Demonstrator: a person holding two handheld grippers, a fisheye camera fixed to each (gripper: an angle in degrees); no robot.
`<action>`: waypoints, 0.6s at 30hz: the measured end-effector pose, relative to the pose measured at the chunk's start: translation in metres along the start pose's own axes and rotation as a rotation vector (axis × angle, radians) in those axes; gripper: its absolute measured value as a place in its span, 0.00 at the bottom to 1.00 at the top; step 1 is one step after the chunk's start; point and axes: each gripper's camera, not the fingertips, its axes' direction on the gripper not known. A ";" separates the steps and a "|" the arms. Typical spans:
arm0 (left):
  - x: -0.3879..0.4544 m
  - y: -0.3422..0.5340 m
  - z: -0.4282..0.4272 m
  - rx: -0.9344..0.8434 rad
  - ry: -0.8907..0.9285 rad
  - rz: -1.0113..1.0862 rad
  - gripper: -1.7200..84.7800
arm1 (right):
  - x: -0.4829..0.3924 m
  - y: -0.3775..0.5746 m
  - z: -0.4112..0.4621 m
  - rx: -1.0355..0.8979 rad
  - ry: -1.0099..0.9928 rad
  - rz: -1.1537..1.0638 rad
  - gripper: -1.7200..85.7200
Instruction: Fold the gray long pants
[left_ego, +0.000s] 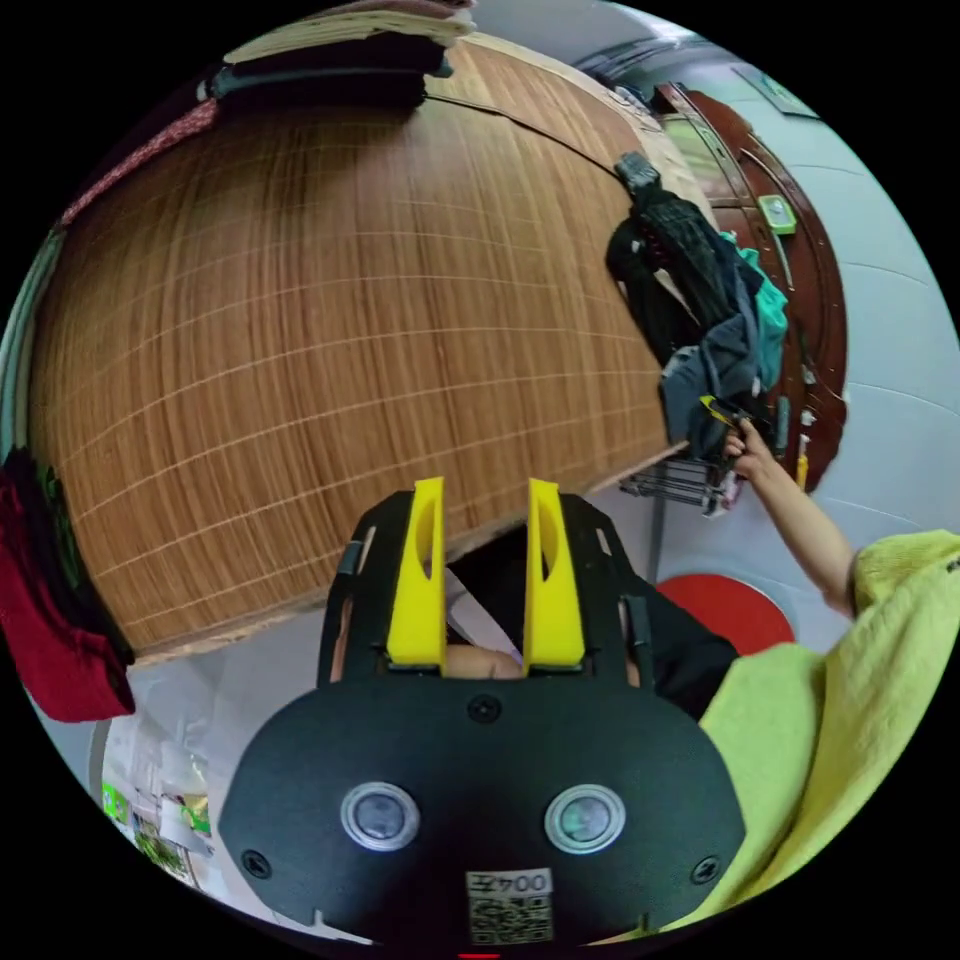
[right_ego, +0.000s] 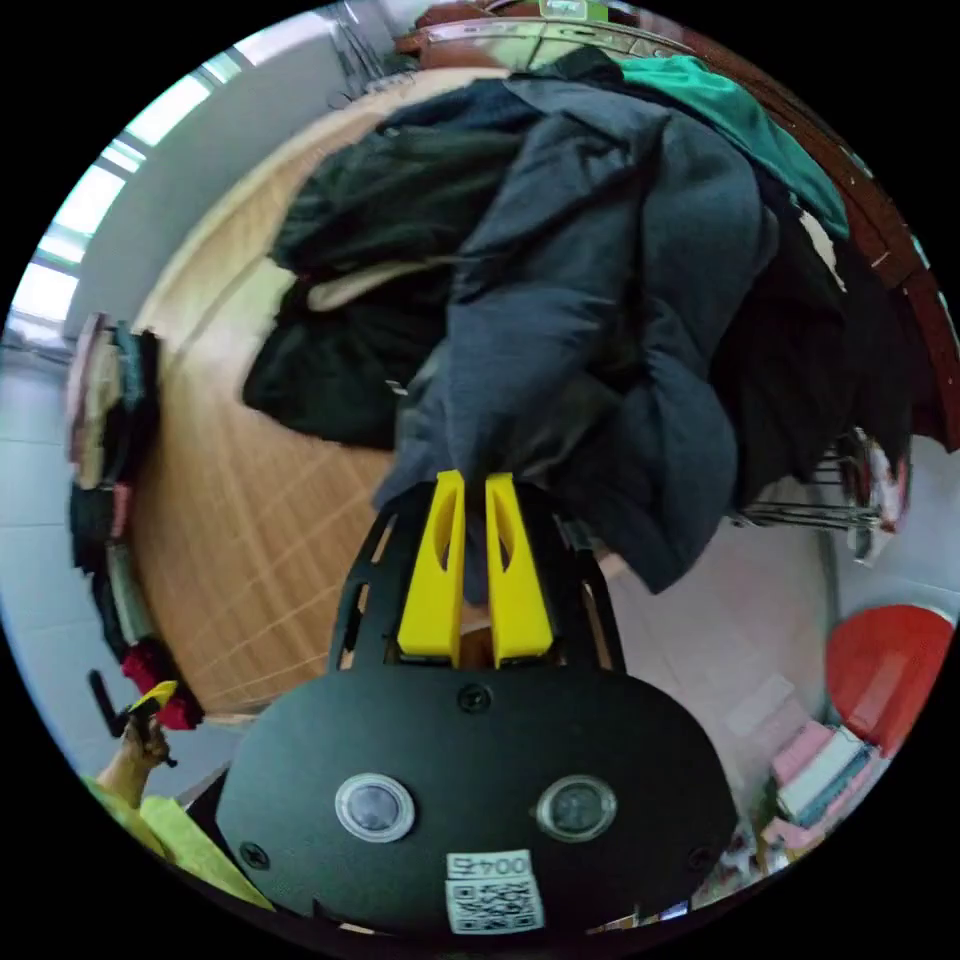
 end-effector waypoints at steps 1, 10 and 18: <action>0.002 0.006 -0.003 -0.007 0.034 0.010 0.17 | -0.012 0.017 -0.020 0.078 -0.104 -0.011 0.06; 0.060 0.073 -0.079 0.032 0.145 0.372 0.26 | -0.118 0.098 -0.177 0.340 -0.455 -0.302 0.05; 0.126 0.193 -0.196 0.357 -0.150 0.759 0.30 | -0.271 0.178 -0.205 0.200 -0.699 -0.645 0.06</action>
